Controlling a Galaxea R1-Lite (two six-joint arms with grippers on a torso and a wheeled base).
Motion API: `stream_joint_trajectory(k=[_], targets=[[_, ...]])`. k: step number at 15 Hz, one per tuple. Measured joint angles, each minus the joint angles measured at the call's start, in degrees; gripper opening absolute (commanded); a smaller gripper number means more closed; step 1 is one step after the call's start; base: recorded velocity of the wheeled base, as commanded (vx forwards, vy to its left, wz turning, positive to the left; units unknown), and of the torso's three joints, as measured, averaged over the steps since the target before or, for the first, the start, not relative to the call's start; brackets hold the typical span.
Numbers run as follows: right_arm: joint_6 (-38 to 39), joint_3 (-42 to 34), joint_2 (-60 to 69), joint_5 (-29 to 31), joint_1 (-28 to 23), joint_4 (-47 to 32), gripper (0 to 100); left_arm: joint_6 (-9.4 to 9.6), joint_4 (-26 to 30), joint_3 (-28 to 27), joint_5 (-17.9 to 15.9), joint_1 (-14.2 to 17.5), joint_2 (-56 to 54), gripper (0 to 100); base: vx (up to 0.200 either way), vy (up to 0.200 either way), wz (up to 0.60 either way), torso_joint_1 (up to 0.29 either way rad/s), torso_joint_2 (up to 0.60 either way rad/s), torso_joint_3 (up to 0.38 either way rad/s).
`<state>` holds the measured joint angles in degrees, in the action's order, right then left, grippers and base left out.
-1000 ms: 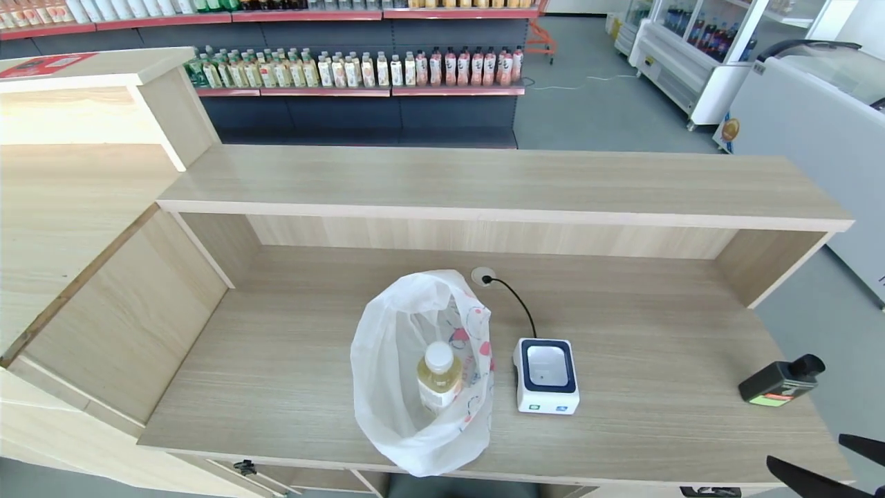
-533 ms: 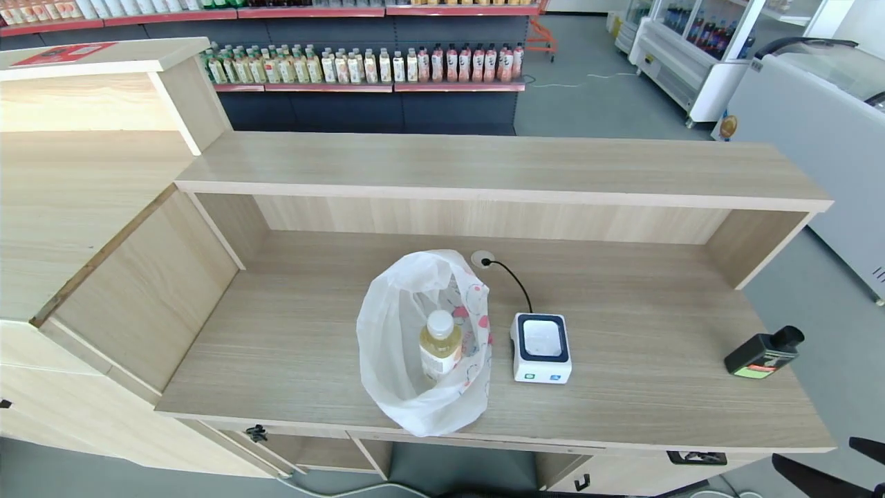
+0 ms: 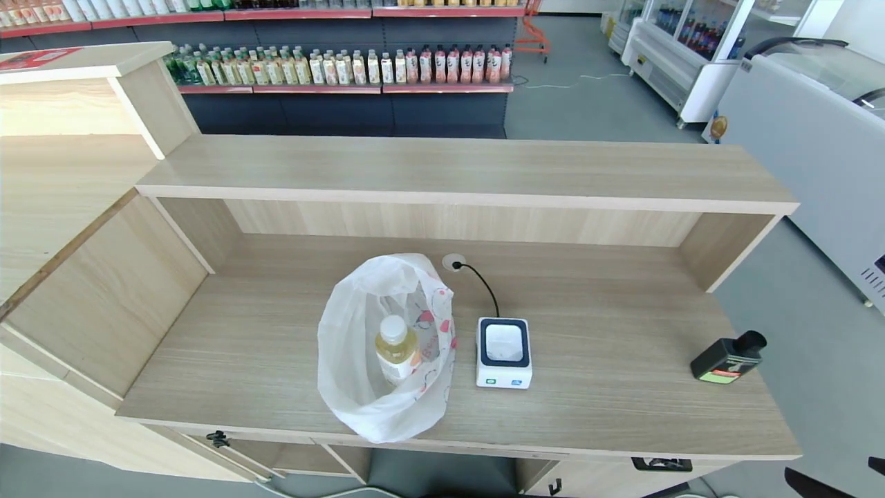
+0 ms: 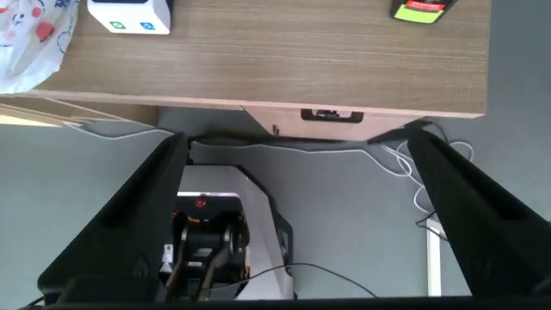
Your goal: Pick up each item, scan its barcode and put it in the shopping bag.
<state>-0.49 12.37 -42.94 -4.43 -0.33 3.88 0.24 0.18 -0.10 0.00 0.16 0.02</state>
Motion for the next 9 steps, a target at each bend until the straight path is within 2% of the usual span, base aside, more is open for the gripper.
stream_joint_trajectory(k=[4, 9], targets=[[-0.60, -0.24, 0.07, 0.11, 0.00, -0.98, 100, -0.06, 0.00, 0.00, 0.00, 0.00, 0.00, 100, 0.000, -0.200, 0.00, 0.002, 0.00, -0.001], [-6.00, -0.17, -0.61, 0.76, -1.29, -3.19, 100, -0.15, 0.00, 0.00, 0.00, 0.00, 0.00, 100, 0.000, -0.200, 0.00, 0.002, 0.00, 0.003]])
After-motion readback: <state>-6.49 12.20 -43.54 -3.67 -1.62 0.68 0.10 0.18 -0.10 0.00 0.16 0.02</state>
